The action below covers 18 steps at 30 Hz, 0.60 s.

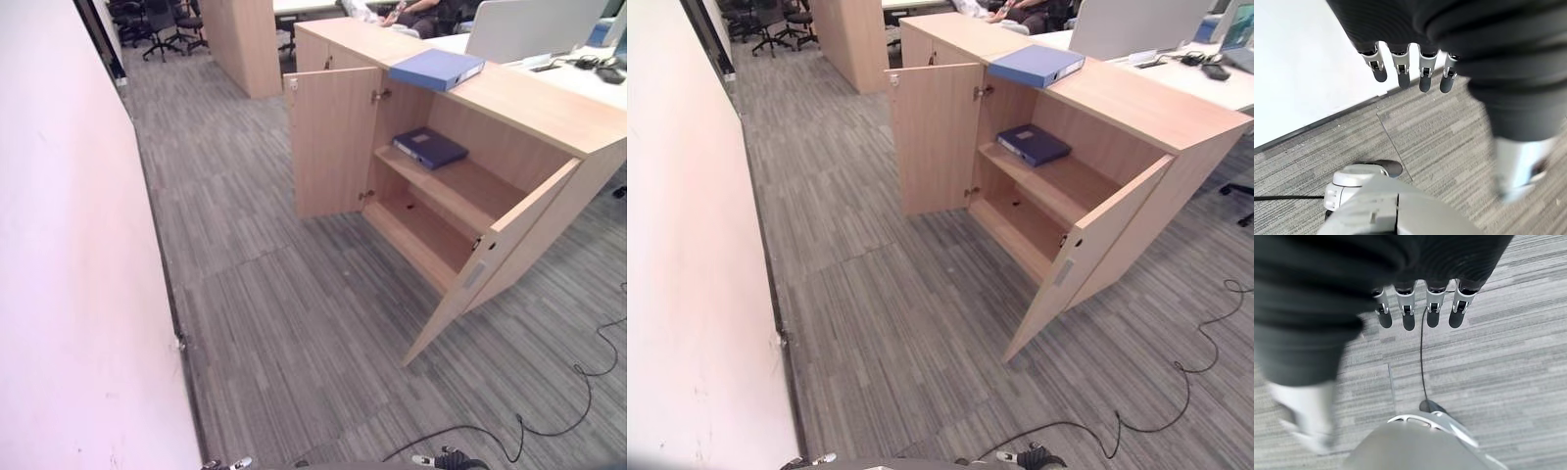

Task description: Put the empty folder in the office cabinet

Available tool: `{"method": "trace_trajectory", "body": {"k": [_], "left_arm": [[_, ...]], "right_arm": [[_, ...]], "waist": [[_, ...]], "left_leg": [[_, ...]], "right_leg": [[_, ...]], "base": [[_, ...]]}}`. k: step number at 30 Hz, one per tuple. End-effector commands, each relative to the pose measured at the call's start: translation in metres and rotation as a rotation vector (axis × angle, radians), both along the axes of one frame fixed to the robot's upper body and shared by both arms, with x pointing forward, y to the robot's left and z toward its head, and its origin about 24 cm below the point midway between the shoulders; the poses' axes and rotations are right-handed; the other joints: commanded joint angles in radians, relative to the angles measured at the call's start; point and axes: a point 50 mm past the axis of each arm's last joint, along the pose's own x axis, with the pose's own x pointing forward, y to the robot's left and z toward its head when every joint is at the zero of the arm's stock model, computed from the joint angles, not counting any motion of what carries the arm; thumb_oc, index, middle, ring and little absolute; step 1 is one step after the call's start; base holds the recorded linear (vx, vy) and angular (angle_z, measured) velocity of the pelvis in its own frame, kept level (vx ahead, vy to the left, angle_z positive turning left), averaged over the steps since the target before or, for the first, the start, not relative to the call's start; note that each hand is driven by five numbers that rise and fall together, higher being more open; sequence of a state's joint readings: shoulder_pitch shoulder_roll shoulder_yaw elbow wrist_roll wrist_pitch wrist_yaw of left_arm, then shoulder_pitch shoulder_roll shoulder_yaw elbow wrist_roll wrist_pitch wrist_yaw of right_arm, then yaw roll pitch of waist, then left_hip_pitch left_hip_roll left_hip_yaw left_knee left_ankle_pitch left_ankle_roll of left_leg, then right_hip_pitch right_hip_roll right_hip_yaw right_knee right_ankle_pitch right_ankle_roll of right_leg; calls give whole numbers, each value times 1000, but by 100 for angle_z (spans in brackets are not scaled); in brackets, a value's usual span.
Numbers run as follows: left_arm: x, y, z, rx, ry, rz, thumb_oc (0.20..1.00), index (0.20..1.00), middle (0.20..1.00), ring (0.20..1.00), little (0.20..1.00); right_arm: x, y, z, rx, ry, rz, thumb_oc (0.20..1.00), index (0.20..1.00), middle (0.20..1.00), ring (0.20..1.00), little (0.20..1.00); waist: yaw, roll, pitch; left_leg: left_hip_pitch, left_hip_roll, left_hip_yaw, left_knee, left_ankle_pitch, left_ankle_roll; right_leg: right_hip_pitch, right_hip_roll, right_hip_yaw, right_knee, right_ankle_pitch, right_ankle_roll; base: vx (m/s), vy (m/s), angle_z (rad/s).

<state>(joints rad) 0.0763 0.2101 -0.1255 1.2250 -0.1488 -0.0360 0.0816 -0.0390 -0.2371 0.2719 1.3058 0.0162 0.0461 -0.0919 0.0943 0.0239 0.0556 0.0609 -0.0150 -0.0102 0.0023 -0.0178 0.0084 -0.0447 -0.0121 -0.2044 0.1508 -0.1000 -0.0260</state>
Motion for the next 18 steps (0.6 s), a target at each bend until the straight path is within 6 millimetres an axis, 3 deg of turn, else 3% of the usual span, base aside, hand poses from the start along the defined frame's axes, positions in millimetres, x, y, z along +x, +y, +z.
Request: {"method": "trace_trajectory", "body": {"k": [1, 4, 8, 18], "left_arm": [[21, 8, 6, 43, -74, 3, 1000, 1000, 1000, 1000, 1000], [22, 10, 6, 56, -80, -4, 1000, 1000, 1000, 1000, 1000], [39, 15, 14, 134, -173, -17, 1000, 1000, 1000, 1000, 1000], [18, 15, 6, 60, -82, 64, 1000, 1000, 1000, 1000, 1000]], "right_arm": [[9, -8, 3, -40, -15, -5, 1000, 1000, 1000, 1000, 1000], [9, -9, 4, -42, -15, -7, 1000, 1000, 1000, 1000, 1000], [10, -7, 3, -54, -31, -20, 1000, 1000, 1000, 1000, 1000], [3, -12, 3, -53, 2, -15, 1000, 1000, 1000, 1000, 1000]], "waist": [[-3, -42, 31], [-2, -43, 32], [4, -52, 35], [3, -55, 31]], "left_leg": [[62, -41, -101, -90, -24, -8], [62, -40, -101, -90, -23, -9], [64, -41, -106, -90, -23, -10], [73, -38, -104, -90, -26, -12]], "right_leg": [[153, -35, -26, -238, 126, 109], [154, -36, -27, -238, 127, 109], [160, -36, -32, -238, 125, 109], [168, -34, -33, -238, 119, 107]], "base": [[0, 0, 0], [0, 0, 0], [-5, -24, 2], [2, -11, 0]]}}
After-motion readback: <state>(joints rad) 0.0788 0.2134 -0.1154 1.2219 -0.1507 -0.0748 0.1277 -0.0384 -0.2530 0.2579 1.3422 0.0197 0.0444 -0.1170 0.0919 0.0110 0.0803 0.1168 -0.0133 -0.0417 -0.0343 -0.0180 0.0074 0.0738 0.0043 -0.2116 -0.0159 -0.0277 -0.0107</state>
